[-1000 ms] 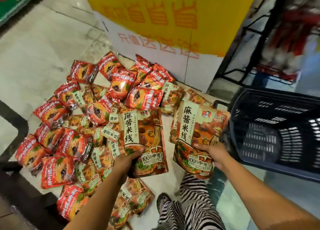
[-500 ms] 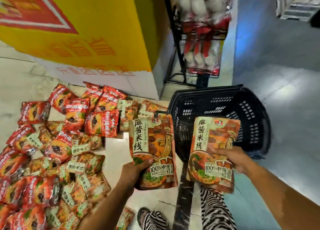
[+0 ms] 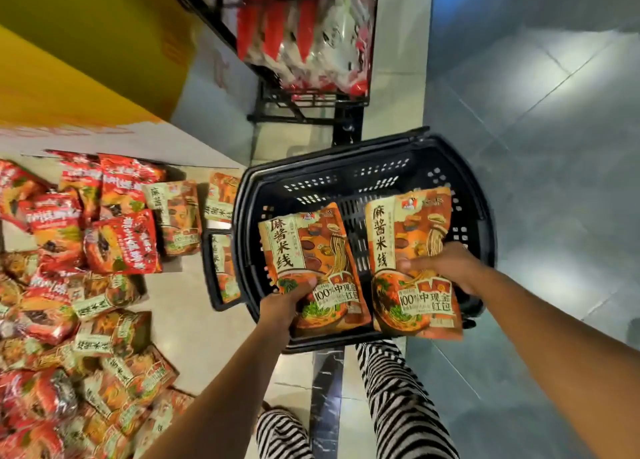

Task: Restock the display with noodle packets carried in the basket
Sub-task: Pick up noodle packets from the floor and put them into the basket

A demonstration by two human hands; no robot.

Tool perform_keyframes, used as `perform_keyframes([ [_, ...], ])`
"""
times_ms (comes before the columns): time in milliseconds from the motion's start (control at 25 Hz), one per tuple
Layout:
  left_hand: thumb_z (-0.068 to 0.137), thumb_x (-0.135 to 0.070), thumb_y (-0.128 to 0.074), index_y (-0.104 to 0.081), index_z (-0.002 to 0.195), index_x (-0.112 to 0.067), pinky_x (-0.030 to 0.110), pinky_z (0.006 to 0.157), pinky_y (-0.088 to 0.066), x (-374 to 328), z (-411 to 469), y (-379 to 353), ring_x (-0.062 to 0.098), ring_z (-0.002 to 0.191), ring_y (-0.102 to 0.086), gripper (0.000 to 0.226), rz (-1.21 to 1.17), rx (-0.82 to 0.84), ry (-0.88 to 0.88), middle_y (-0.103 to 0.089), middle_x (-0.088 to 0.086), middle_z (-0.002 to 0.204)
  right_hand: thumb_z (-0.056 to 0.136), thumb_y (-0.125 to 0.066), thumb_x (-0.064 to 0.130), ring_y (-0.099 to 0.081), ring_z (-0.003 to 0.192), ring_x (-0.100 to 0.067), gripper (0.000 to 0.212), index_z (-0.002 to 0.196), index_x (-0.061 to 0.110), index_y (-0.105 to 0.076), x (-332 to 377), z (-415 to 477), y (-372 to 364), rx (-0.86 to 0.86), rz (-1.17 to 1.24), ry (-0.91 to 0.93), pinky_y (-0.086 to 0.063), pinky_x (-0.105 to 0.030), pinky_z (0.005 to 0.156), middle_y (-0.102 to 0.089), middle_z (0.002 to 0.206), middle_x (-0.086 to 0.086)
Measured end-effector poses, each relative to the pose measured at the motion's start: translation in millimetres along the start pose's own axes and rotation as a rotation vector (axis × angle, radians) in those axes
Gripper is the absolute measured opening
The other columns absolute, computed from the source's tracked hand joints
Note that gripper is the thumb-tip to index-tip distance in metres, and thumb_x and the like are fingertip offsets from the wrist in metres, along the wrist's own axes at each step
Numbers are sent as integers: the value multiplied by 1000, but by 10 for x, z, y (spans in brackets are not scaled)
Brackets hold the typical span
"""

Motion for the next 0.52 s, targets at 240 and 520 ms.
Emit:
perform_keyframes([
  [240,42,-49,-95,-64,101,-9,45,92,-54,59,1017,-147,32,97,-68,78,226,-128,84,-71,12,107,26,-96,52,-58,121,-29,112,124,11,-58,-204,1070,-97,48,-34,-111,-40,-52,109,-65,125,-9],
  [520,71,-42,-84,-40,142,-3,42,108,-35,371,2037,-320,33,133,-45,92,271,-113,129,-52,12,140,57,-92,33,-59,107,-22,83,128,10,-55,-452,2262,-139,39,-161,-132,-46,-32,91,-63,123,-6],
])
Point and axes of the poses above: each hand's wrist, its own z-axis towards the middle knuckle, its own y-axis out of the back of the hand, x = y × z, the point moved 10 cm from there along z, towards the middle knuckle
